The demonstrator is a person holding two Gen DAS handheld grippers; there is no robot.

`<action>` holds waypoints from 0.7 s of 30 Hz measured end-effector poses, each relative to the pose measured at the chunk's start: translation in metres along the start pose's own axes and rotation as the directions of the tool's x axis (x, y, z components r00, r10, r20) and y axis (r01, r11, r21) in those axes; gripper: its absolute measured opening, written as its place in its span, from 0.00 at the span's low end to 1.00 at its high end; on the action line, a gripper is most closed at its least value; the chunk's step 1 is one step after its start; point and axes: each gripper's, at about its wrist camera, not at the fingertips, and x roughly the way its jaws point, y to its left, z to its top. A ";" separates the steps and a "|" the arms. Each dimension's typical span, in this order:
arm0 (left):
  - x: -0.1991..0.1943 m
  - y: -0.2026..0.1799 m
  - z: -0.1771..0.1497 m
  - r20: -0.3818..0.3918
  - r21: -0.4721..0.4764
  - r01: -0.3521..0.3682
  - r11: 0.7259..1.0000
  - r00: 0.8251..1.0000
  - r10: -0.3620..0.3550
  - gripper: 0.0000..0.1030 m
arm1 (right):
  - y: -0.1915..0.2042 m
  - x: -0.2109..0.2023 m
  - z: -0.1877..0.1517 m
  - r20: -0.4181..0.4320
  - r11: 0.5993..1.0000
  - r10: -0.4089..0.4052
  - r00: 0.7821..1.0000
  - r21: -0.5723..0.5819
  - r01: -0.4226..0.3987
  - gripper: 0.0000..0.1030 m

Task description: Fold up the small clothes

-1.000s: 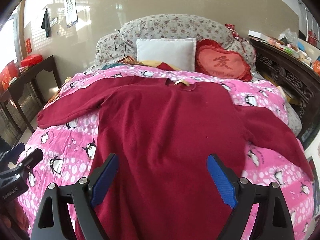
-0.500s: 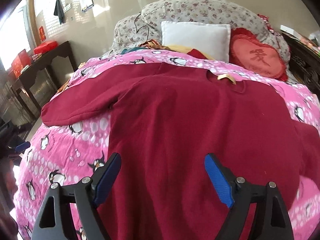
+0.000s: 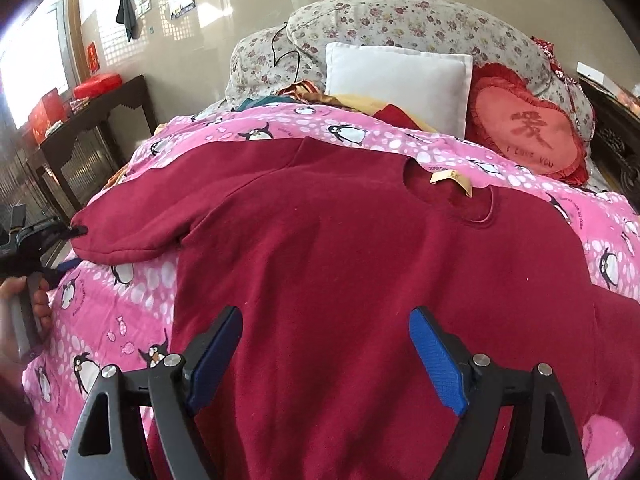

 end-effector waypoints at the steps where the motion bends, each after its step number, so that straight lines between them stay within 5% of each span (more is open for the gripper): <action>1: 0.002 0.000 0.001 -0.001 -0.005 -0.007 1.000 1.000 0.007 0.22 | -0.001 0.000 0.000 0.011 1.000 -0.013 1.000 -0.006 0.013 0.73; 3: -0.003 -0.001 0.001 0.024 -0.006 0.012 1.000 1.000 -0.012 0.10 | -0.004 -0.003 0.001 0.027 0.999 -0.037 0.999 -0.015 0.037 0.59; 8: -0.051 -0.054 -0.009 0.071 0.148 0.149 0.978 0.985 -0.160 0.07 | -0.029 -0.024 0.002 0.077 0.999 -0.043 0.996 0.015 0.042 0.57; 13: -0.098 -0.141 -0.041 -0.001 0.357 0.310 0.881 0.944 -0.331 0.07 | -0.059 -0.047 0.000 0.103 0.996 -0.061 0.993 0.077 0.053 0.57; 21: -0.083 -0.252 -0.134 -0.196 0.521 0.431 0.737 0.900 -0.389 0.07 | -0.095 -0.084 -0.012 0.132 0.988 -0.100 0.986 0.134 0.082 0.57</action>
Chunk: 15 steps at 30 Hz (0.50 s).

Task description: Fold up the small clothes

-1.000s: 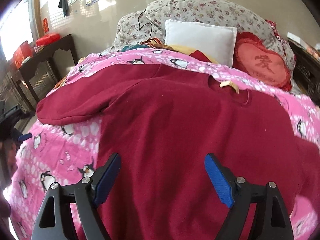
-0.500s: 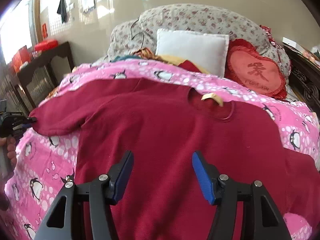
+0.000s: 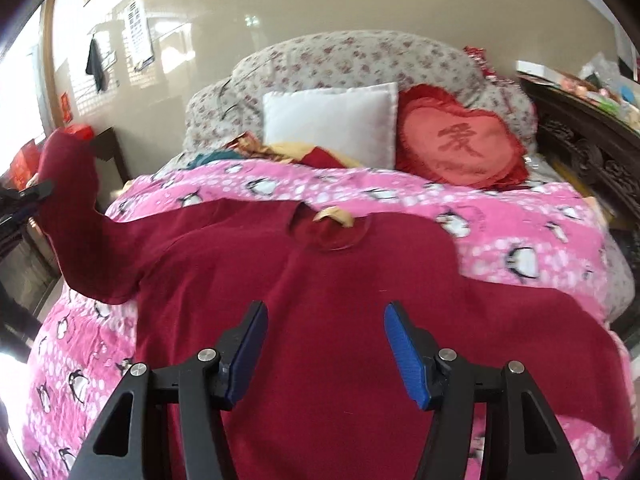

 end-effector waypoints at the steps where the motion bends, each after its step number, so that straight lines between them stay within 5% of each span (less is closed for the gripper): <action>1: 0.014 -0.012 -0.003 -0.017 0.018 0.012 1.000 1.000 -0.012 0.07 | -0.010 -0.003 0.000 -0.001 1.000 -0.009 1.000 0.014 0.009 0.57; 10: 0.148 -0.107 -0.062 -0.192 0.105 0.132 0.986 0.975 -0.110 0.07 | -0.085 0.005 -0.006 -0.046 0.989 -0.059 0.997 0.136 0.064 0.57; 15: 0.202 -0.121 -0.103 -0.309 0.146 0.128 0.981 0.948 -0.078 0.12 | -0.110 0.017 -0.010 -0.075 0.974 -0.035 0.997 0.219 0.050 0.57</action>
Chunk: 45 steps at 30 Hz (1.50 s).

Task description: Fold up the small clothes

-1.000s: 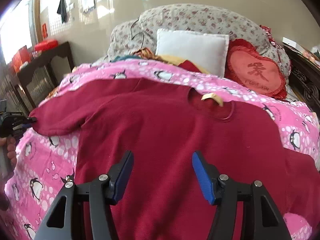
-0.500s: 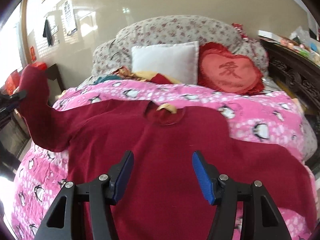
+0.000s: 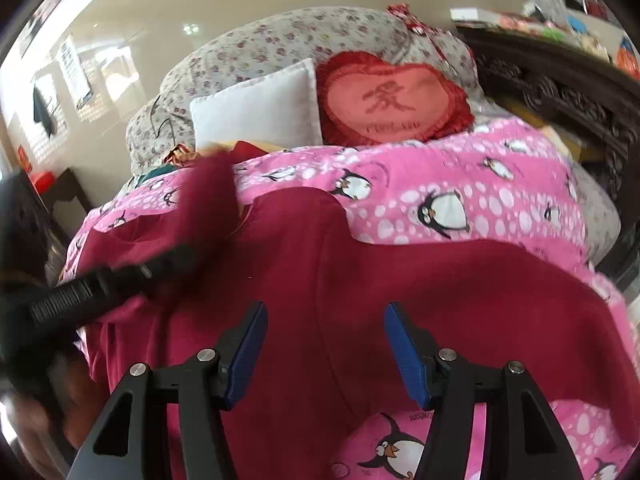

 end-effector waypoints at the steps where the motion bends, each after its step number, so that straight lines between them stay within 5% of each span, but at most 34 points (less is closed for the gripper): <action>1: 0.002 -0.001 -0.001 -0.016 0.006 0.008 1.000 1.000 -0.008 0.15 | -0.003 0.001 0.000 -0.003 1.000 0.005 1.000 0.016 -0.005 0.57; 4: -0.018 -0.010 0.000 -0.027 0.073 0.007 0.997 1.000 -0.005 0.17 | -0.006 0.003 0.002 -0.003 0.999 0.027 1.000 0.040 -0.027 0.58; 9: -0.091 0.005 0.002 0.098 0.151 -0.107 0.983 0.991 0.093 0.46 | 0.004 0.007 0.008 0.000 0.997 0.059 0.998 0.057 -0.059 0.63; 12: -0.115 0.035 -0.003 0.161 0.165 -0.240 0.957 0.963 0.214 0.47 | 0.000 0.018 0.018 0.014 0.993 0.039 0.999 0.111 -0.040 0.63; 16: -0.114 0.082 -0.005 0.133 0.104 -0.367 0.925 0.926 0.352 0.47 | 0.000 0.053 0.033 -0.046 0.994 -0.026 0.999 0.104 0.031 0.63; 17: -0.113 0.095 -0.007 0.122 0.078 -0.384 0.920 0.919 0.374 0.47 | 0.001 0.063 0.035 -0.070 0.995 -0.040 0.997 0.088 0.046 0.51; 18: -0.111 0.106 -0.008 0.112 0.054 -0.401 0.914 0.912 0.394 0.47 | 0.003 0.070 0.036 -0.082 0.997 -0.035 0.996 0.068 0.041 0.28; 21: -0.108 0.126 -0.011 0.101 0.021 -0.396 0.918 0.914 0.392 0.47 | 0.012 0.056 0.040 -0.003 0.998 -0.070 0.998 -0.005 0.070 0.06; 24: -0.106 0.125 -0.009 0.127 0.017 -0.396 0.918 0.912 0.391 0.47 | 0.010 0.036 0.051 0.130 0.980 -0.191 0.973 -0.029 0.197 0.03; 27: -0.096 0.122 -0.009 0.128 0.039 -0.441 0.897 0.892 0.433 0.47 | -0.005 0.062 0.050 0.016 0.984 -0.175 0.984 -0.010 0.176 0.03; 31: -0.104 0.112 -0.020 0.146 0.093 -0.451 0.887 0.888 0.436 0.47 | -0.017 0.045 0.035 0.021 0.998 -0.021 1.000 0.053 0.019 0.09; 33: -0.111 0.107 -0.024 0.145 0.099 -0.449 0.888 0.890 0.433 0.47 | -0.018 0.036 0.031 0.025 0.997 0.004 1.000 0.075 -0.005 0.46; 35: -0.120 0.108 -0.030 0.136 0.069 -0.425 0.903 0.900 0.413 0.47 | -0.018 0.031 0.028 0.024 0.994 0.045 0.999 0.100 -0.048 0.59; 39: -0.142 0.112 -0.051 0.091 0.001 -0.332 0.943 0.939 0.331 0.47 | -0.011 0.040 0.023 -0.026 0.991 0.078 0.997 0.113 -0.075 0.59; 45: -0.175 0.110 -0.099 0.045 0.007 -0.320 0.947 0.947 0.320 0.47 | -0.007 0.019 0.022 0.071 0.972 0.149 0.986 0.171 -0.160 0.60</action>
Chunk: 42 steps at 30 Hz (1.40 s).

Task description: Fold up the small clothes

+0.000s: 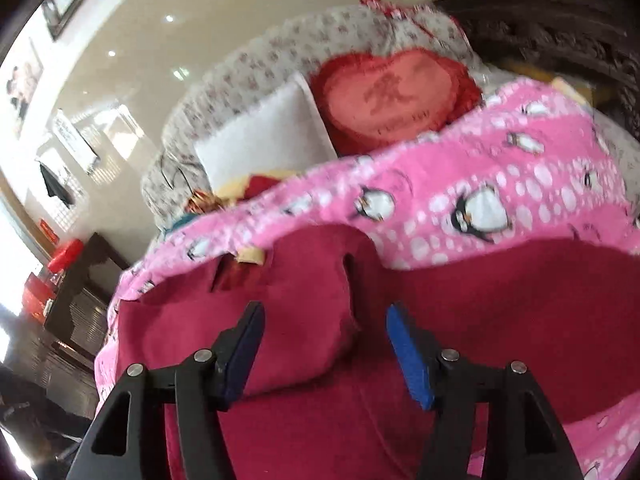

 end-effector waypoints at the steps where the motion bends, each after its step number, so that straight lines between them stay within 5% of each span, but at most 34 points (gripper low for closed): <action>1: -0.001 0.001 -0.006 -0.012 -0.007 -0.001 1.000 1.000 0.001 0.47 | 0.005 0.002 0.000 -0.010 1.000 -0.015 1.000 -0.026 0.015 0.60; 4: -0.007 0.002 -0.035 -0.055 -0.013 0.014 1.000 0.998 -0.014 0.47 | 0.019 0.029 -0.008 -0.095 0.987 -0.097 0.991 -0.136 0.084 0.55; 6: -0.010 0.001 -0.048 -0.071 -0.015 0.012 1.000 0.997 -0.013 0.47 | 0.018 0.043 -0.013 -0.104 0.979 -0.130 0.986 -0.170 0.111 0.21; 7: -0.011 0.001 -0.055 -0.084 -0.019 0.014 1.000 0.996 -0.016 0.47 | 0.017 0.042 -0.013 -0.082 0.978 -0.135 0.987 -0.174 0.119 0.16; 11: -0.013 -0.005 -0.082 -0.139 -0.033 0.036 0.999 0.989 -0.040 0.47 | 0.004 0.028 -0.005 0.004 0.980 -0.135 0.991 -0.149 0.135 0.11; 14: -0.006 -0.011 -0.097 -0.175 -0.030 0.045 0.999 0.983 -0.050 0.47 | -0.002 0.045 -0.012 -0.043 0.966 -0.206 0.978 -0.170 0.196 0.11; 17: 0.002 -0.016 -0.107 -0.200 -0.027 0.037 0.999 0.979 -0.042 0.47 | -0.002 0.034 -0.017 -0.023 0.967 -0.181 0.983 -0.189 0.173 0.14; 19: -0.001 -0.020 -0.109 -0.177 -0.018 0.041 0.999 0.983 -0.044 0.47 | -0.008 0.004 -0.018 -0.013 0.983 -0.120 0.993 -0.143 0.117 0.26; 21: 0.000 -0.025 -0.111 -0.176 -0.006 0.063 0.998 0.982 -0.063 0.47 | -0.024 -0.028 -0.025 0.020 0.994 -0.072 0.997 -0.086 0.073 0.55; 22: 0.001 -0.027 -0.112 -0.179 -0.003 0.071 0.997 0.981 -0.071 0.42 | -0.044 -0.049 -0.033 0.042 0.997 -0.070 0.997 -0.027 0.071 0.57; 24: 0.003 -0.032 -0.115 -0.194 0.012 0.101 0.995 0.976 -0.097 0.18 | -0.075 -0.068 -0.044 0.035 0.995 -0.073 0.997 0.064 0.071 0.57; 26: 0.000 -0.039 -0.118 -0.184 0.057 0.101 0.993 0.979 -0.089 0.09 | -0.129 -0.085 -0.059 -0.008 0.968 -0.068 0.998 0.242 0.068 0.57; 31: -0.026 -0.029 -0.119 -0.174 0.052 0.146 0.988 0.975 -0.135 0.05 | -0.216 -0.121 -0.091 0.028 0.853 -0.031 0.999 0.521 0.012 0.57; 35: -0.039 -0.001 -0.118 -0.164 0.008 0.086 0.996 0.983 -0.084 0.05 | -0.248 -0.146 -0.099 0.051 0.815 -0.089 0.995 0.578 0.043 0.58; 42: -0.046 0.021 -0.123 -0.198 -0.033 0.046 0.998 0.979 -0.051 0.05 | -0.258 -0.123 -0.101 0.041 0.787 -0.083 0.996 0.615 0.040 0.59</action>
